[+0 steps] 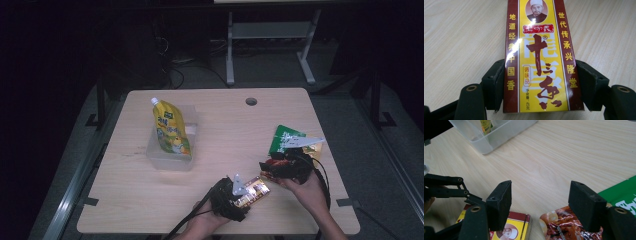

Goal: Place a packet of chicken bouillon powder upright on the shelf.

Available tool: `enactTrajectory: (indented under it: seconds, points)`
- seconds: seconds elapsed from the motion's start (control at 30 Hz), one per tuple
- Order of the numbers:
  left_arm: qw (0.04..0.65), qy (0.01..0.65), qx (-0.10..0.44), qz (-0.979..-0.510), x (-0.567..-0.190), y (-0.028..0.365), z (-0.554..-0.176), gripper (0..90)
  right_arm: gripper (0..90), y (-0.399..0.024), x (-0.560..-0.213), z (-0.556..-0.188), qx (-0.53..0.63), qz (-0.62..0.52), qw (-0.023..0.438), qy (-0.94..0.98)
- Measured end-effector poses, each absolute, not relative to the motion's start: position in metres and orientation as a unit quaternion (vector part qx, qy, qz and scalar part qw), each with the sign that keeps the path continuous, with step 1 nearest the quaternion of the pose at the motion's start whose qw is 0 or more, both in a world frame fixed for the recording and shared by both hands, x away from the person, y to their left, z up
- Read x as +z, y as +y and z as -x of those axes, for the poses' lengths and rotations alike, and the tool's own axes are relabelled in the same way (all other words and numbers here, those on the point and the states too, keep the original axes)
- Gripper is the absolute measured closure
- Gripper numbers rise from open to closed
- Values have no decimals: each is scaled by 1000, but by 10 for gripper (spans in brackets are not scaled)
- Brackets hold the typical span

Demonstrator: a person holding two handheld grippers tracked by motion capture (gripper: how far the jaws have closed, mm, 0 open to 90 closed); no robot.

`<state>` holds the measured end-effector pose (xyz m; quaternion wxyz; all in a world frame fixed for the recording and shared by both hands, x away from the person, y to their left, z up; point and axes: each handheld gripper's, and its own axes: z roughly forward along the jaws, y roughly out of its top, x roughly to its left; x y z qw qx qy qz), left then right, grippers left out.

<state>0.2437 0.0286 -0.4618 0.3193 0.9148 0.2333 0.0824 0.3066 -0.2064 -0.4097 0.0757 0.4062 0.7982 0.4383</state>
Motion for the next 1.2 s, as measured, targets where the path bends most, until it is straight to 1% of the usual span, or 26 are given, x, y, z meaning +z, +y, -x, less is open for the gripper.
enactTrajectory:
  seconds: [0.17,0.33,0.53,0.87,1.1,1.2]
  points:
    - [322,229,100,-913,-461,31,-244,319,346,-208,-411,-307,440,-408,74,796]
    - [337,243,114,-902,-453,40,-248,320,330,-207,-413,-309,440,-413,64,795]
    - [354,260,131,-889,-441,52,-256,320,312,-205,-419,-317,448,-428,27,785]
    - [370,273,163,-873,-428,63,-263,320,317,-193,-428,-332,461,-440,-36,770]
    - [384,277,187,-861,-425,65,-262,320,309,-181,-423,-340,462,-437,-62,769]
    - [392,282,196,-853,-424,67,-262,320,301,-177,-422,-343,464,-442,-81,763]
